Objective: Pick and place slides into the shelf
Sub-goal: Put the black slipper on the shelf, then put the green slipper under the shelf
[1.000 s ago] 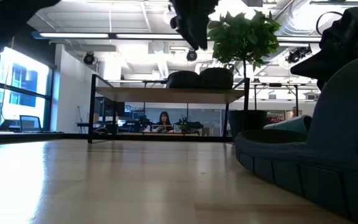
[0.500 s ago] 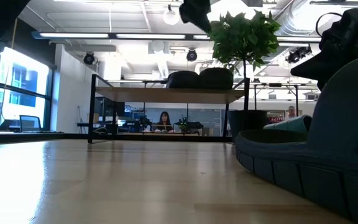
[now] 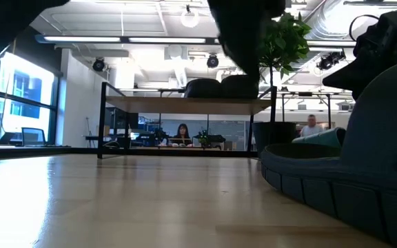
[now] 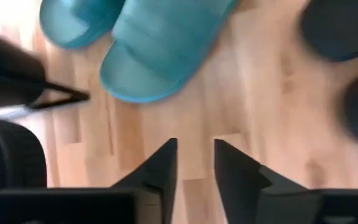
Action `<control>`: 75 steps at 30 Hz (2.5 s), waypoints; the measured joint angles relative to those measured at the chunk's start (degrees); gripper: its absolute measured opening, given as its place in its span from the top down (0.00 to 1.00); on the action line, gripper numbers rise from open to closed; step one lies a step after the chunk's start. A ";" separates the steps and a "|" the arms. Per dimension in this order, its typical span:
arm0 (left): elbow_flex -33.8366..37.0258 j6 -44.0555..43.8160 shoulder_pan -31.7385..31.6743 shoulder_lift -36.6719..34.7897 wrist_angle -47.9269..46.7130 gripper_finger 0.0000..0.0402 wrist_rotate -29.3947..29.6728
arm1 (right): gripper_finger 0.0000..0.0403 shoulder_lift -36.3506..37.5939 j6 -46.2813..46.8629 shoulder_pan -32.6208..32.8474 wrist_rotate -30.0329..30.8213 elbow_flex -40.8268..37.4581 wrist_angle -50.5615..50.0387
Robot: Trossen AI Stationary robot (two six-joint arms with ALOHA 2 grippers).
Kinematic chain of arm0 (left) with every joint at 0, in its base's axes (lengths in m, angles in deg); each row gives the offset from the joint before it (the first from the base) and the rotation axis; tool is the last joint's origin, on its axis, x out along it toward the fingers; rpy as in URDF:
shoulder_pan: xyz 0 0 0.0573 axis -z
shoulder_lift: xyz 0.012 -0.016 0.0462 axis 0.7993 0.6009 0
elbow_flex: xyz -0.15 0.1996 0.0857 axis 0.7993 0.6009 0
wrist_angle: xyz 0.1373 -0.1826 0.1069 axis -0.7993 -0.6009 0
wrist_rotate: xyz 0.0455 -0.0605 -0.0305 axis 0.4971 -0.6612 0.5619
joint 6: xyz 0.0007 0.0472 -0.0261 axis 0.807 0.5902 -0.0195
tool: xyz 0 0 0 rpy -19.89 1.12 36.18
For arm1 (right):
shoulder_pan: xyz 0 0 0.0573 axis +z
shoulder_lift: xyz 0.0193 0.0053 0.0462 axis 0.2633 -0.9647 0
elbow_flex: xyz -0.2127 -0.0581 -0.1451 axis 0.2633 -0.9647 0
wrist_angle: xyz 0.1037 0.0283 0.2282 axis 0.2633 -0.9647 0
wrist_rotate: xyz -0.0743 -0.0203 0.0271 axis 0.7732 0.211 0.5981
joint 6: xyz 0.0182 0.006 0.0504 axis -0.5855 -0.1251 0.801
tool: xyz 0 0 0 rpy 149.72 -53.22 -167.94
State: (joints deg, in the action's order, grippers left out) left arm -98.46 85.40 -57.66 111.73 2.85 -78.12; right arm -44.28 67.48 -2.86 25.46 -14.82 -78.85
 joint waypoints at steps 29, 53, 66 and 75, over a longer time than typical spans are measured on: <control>-0.05 -0.60 -9.01 0.28 5.20 0.99 1.14 | 1.00 0.03 -0.11 0.00 0.27 0.00 -0.02; -0.05 0.45 -10.80 0.28 7.75 0.98 3.12 | 1.00 0.03 -0.11 0.00 0.37 0.00 -0.04; -0.07 -1.16 -9.31 0.15 7.29 0.98 -10.94 | 1.00 0.03 -0.11 0.00 0.32 0.00 -0.04; -5.40 -1.21 -5.40 -0.51 4.29 0.98 -17.43 | 1.00 0.01 -0.11 0.00 0.16 0.00 -0.05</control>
State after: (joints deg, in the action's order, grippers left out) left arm -103.86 84.19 -63.06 111.22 7.14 -95.56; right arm -44.27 67.37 -2.86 25.62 -14.82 -78.90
